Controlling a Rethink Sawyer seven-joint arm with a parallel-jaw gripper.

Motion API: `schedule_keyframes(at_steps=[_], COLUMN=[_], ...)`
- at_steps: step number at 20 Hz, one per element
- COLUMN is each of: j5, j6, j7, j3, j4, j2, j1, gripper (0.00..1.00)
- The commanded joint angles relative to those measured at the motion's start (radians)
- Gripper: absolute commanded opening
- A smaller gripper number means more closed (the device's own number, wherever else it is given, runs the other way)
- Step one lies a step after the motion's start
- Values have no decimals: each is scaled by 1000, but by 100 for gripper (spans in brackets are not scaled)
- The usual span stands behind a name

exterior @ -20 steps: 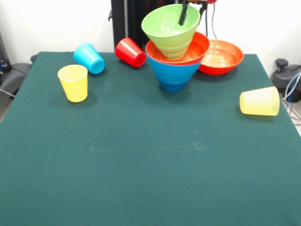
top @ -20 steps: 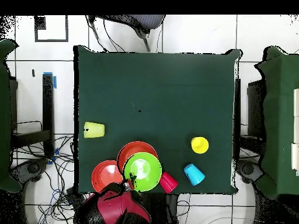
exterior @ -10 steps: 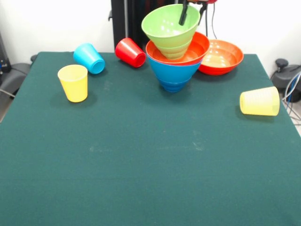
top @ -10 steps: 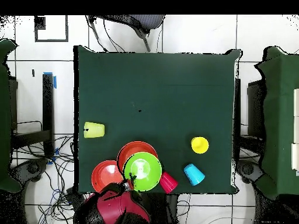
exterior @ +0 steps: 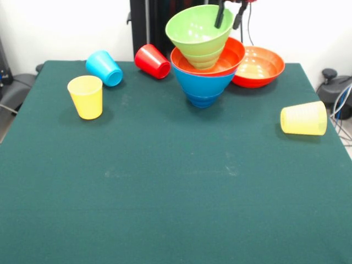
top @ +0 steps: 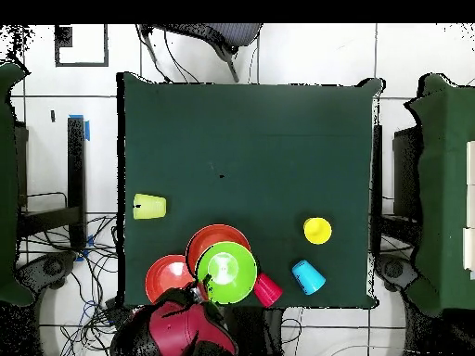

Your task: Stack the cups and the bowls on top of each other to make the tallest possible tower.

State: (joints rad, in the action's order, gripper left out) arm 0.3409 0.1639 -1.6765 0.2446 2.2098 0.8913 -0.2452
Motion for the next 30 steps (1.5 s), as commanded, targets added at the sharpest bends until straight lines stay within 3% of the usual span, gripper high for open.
schedule_keyframes(at_steps=[1, 9, 18, 22, 30], j5=[-83, -108, -49, -49, -61], j6=[231, 371, 447, 418, 363], j7=[-73, -76, -64, -81, -72], j3=[-153, -149, -110, -104, -106], j4=[50, -5, -32, -53, -107], j2=[132, 165, 197, 208, 209], j1=[32, -7, -27, -15, 72], gripper=[100, 100, 100, 100, 100])
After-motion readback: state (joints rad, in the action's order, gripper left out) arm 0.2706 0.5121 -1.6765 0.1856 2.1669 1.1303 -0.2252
